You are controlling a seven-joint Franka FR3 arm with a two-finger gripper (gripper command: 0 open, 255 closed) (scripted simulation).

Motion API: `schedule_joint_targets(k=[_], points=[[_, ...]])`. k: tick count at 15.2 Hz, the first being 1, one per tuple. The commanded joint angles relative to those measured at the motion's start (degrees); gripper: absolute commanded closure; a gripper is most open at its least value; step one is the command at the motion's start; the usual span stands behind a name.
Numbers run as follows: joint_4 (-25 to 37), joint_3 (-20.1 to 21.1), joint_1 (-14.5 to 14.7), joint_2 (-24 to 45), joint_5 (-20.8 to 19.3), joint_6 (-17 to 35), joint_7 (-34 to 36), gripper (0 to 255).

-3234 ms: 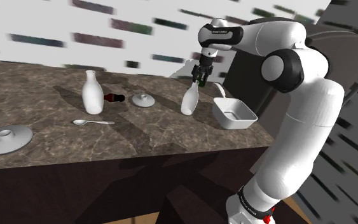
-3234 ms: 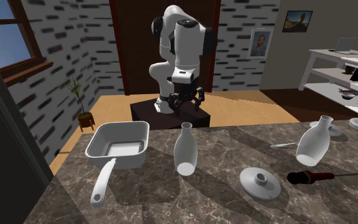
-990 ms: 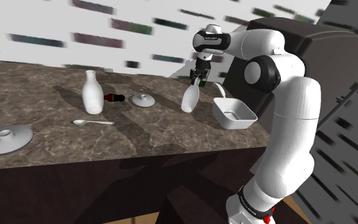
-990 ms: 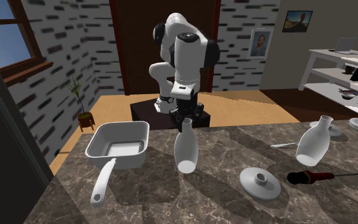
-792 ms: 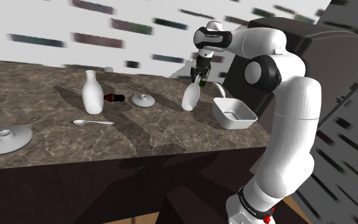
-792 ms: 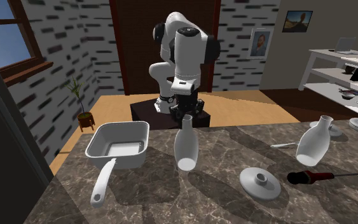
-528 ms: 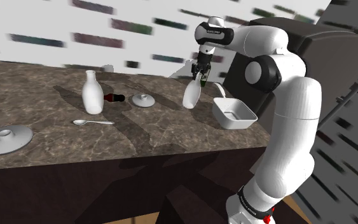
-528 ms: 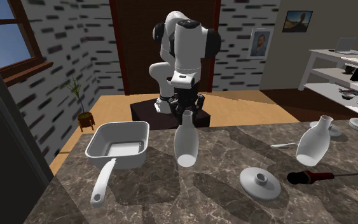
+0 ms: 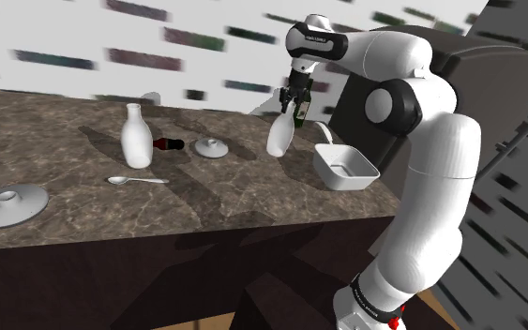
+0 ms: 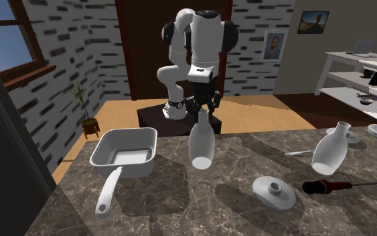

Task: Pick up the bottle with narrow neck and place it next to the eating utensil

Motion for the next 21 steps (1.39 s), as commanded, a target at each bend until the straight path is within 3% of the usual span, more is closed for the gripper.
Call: schedule_joint_targets(k=[1,11,21], points=[[-2.2,0.5,1.9,-1.6,-0.5,0.7,2.3,255],[-10.8,4.3,11.0,-7.8,-2.7,3.7,14.7,255],[-11.2,8.9,18.9,-8.2,-3.7,4.1,27.2,255]])
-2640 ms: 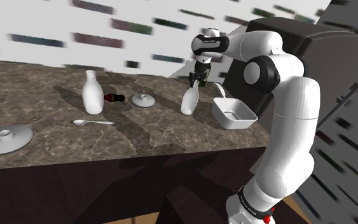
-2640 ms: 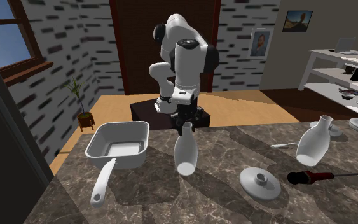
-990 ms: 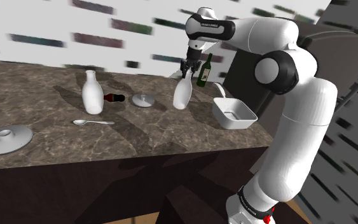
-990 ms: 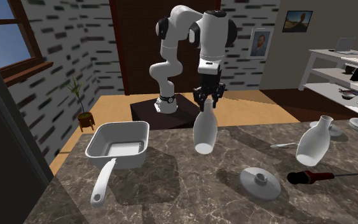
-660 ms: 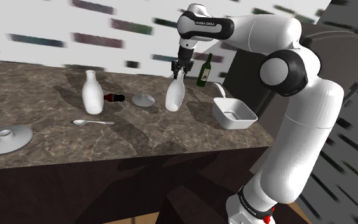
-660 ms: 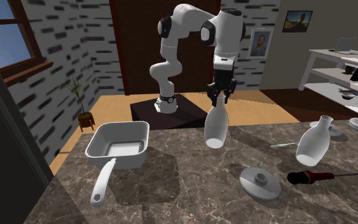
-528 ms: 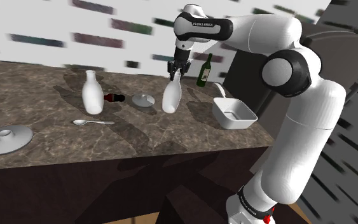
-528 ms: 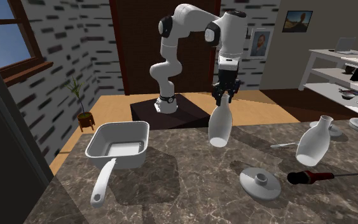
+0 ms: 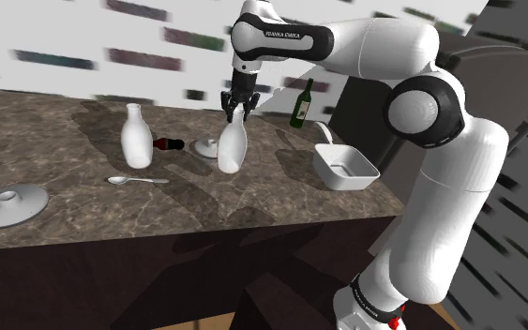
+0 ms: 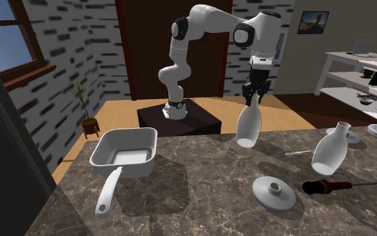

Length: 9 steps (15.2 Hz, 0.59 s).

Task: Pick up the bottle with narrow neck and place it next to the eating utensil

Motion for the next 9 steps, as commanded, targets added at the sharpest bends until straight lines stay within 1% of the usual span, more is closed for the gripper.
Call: schedule_joint_targets(k=[1,5,9], points=[[0.2,0.9,1.6,-0.1,-0.2,-0.1,2.6,255],[2.6,2.6,4.7,1.6,-0.5,-0.7,7.5,255],[6.4,4.2,7.8,4.2,-0.8,-1.8,12.2,255]])
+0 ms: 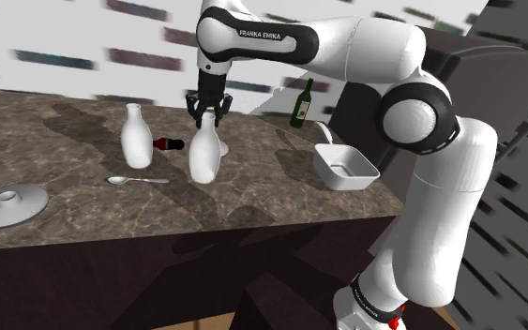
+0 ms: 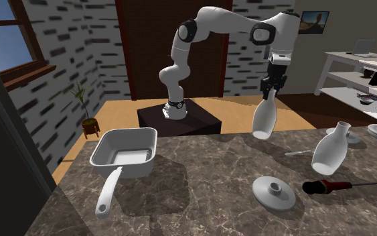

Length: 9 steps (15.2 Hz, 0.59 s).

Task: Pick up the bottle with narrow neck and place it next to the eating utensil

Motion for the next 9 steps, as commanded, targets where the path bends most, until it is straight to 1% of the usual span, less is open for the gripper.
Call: schedule_joint_targets(k=[1,5,9], points=[[2.7,0.7,1.5,1.7,-0.2,-0.9,2.4,255],[8.6,2.1,4.6,5.6,-0.6,-2.8,6.9,255],[16.9,3.3,7.8,11.0,-1.1,-5.6,11.2,255]])
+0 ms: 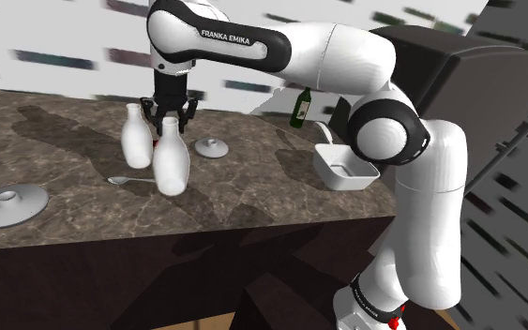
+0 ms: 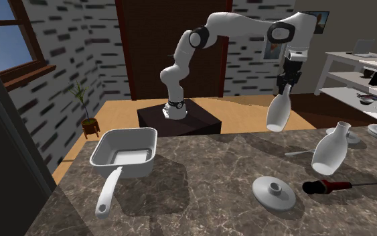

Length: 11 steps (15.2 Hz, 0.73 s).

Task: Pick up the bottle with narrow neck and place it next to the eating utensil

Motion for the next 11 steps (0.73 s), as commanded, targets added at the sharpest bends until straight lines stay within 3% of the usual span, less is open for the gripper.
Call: schedule_joint_targets(k=[1,2,11], points=[[5.6,0.5,1.5,3.4,-0.3,-2.0,2.1,255],[9.1,0.8,2.5,5.6,-0.4,-3.4,3.3,255],[-0.3,0.7,2.5,4.2,-0.4,4.5,3.1,255]])
